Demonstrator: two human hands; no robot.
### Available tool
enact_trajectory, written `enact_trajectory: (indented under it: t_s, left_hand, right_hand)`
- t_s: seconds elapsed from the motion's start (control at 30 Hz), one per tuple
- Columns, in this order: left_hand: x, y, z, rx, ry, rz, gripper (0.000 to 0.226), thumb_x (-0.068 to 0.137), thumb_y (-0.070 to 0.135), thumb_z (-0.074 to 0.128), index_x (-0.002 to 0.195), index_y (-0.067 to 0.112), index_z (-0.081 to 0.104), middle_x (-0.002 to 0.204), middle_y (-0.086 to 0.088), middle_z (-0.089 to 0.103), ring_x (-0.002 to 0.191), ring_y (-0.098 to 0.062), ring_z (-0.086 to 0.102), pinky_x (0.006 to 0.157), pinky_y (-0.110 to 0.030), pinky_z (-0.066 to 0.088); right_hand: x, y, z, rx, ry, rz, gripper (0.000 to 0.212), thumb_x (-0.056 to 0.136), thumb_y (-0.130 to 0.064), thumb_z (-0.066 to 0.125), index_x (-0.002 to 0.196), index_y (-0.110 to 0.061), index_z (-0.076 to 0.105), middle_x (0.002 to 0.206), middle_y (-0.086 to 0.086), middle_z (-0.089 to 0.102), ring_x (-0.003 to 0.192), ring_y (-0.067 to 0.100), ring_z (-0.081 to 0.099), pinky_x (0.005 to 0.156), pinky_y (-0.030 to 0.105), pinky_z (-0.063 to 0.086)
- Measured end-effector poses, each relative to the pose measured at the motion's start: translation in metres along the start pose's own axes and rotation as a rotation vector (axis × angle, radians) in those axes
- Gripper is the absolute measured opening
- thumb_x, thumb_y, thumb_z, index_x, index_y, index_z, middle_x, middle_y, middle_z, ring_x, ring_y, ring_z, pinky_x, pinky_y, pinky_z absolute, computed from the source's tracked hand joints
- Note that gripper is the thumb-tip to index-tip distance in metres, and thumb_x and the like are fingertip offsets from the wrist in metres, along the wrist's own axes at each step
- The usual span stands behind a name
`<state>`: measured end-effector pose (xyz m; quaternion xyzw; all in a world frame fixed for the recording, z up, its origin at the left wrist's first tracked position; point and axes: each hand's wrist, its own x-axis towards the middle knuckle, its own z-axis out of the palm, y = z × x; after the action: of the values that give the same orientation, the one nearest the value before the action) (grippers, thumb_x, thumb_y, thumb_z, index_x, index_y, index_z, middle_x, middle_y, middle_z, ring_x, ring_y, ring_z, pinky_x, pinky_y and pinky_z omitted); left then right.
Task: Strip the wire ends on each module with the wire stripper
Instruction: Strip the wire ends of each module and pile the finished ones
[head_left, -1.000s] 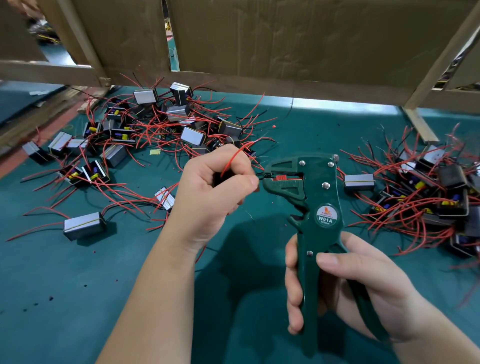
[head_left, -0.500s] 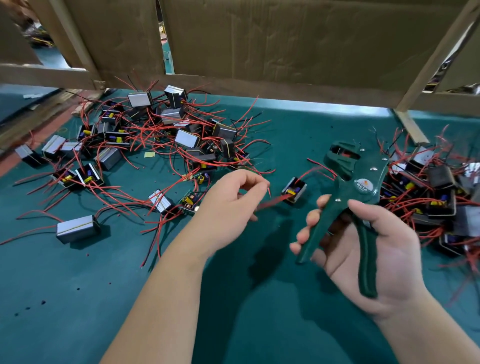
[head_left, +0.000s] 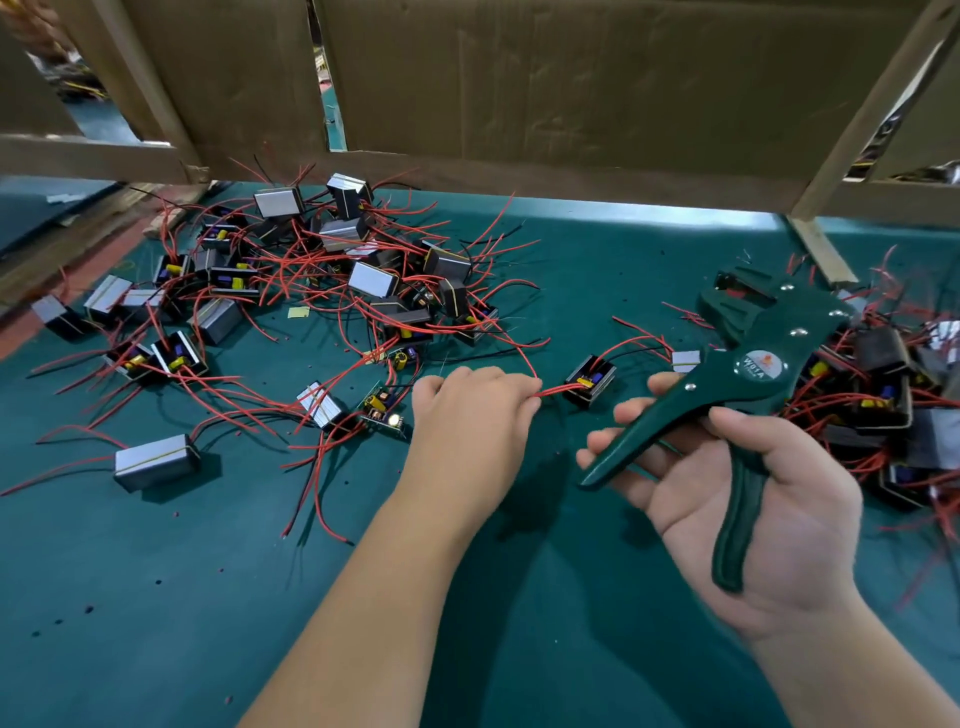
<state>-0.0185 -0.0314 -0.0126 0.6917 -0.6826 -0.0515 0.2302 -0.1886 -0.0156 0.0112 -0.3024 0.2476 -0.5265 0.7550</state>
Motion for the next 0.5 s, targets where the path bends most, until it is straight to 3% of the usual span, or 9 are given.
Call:
enact_trajectory:
  t_s: [0.1,0.17,0.27,0.37,0.5]
  left_hand:
    - [-0.001,-0.001,-0.002,-0.171,-0.006,-0.022,0.022,0.098,0.029,0.048,0.106,0.028,0.068,0.096,0.006,0.067,0.097,-0.021,0.057,0.088,-0.038,0.04]
    - [-0.002,0.001,-0.004,-0.295,0.016,-0.051,0.018,0.095,0.026,0.053,0.096,0.024,0.071,0.086,0.005,0.069,0.082,-0.017,0.059,0.078,-0.035,0.046]
    - [-0.001,0.006,-0.01,-0.522,0.037,-0.11,0.017,0.092,0.022,0.058,0.084,0.026,0.073,0.075,0.01,0.07,0.061,-0.003,0.055,0.059,-0.018,0.042]
    - [-0.004,0.009,-0.017,-0.785,-0.139,-0.072,0.018,0.089,0.015,0.064,0.084,0.027,0.076,0.076,0.011,0.073,0.066,-0.001,0.062,0.068,-0.021,0.049]
    - [-0.01,0.006,-0.023,-0.861,-0.276,0.02,0.016,0.085,0.015,0.067,0.085,0.029,0.075,0.081,0.018,0.074,0.076,0.006,0.063,0.072,-0.012,0.047]
  right_hand:
    - [0.003,-0.003,-0.003,0.041,0.109,0.002,0.03,0.071,-0.02,0.051,0.094,-0.005,0.061,0.083,0.019,0.065,0.078,0.039,0.066,0.073,0.05,0.057]
    - [0.005,-0.004,-0.003,0.071,0.153,0.044,0.031,0.069,-0.019,0.049,0.093,-0.004,0.062,0.083,0.02,0.065,0.076,0.039,0.067,0.069,0.049,0.058]
    - [0.006,-0.006,0.0,0.074,0.12,0.14,0.041,0.057,-0.021,0.06,0.092,-0.001,0.066,0.096,0.027,0.066,0.076,0.041,0.067,0.066,0.05,0.058]
    - [0.004,-0.006,0.001,0.081,-0.03,0.251,0.054,0.057,-0.025,0.064,0.105,0.002,0.068,0.104,0.029,0.063,0.076,0.041,0.066,0.069,0.051,0.056]
    - [0.0,-0.005,-0.001,0.076,-0.169,0.281,0.072,0.053,-0.026,0.079,0.117,0.002,0.064,0.105,0.025,0.065,0.078,0.04,0.066,0.072,0.051,0.055]
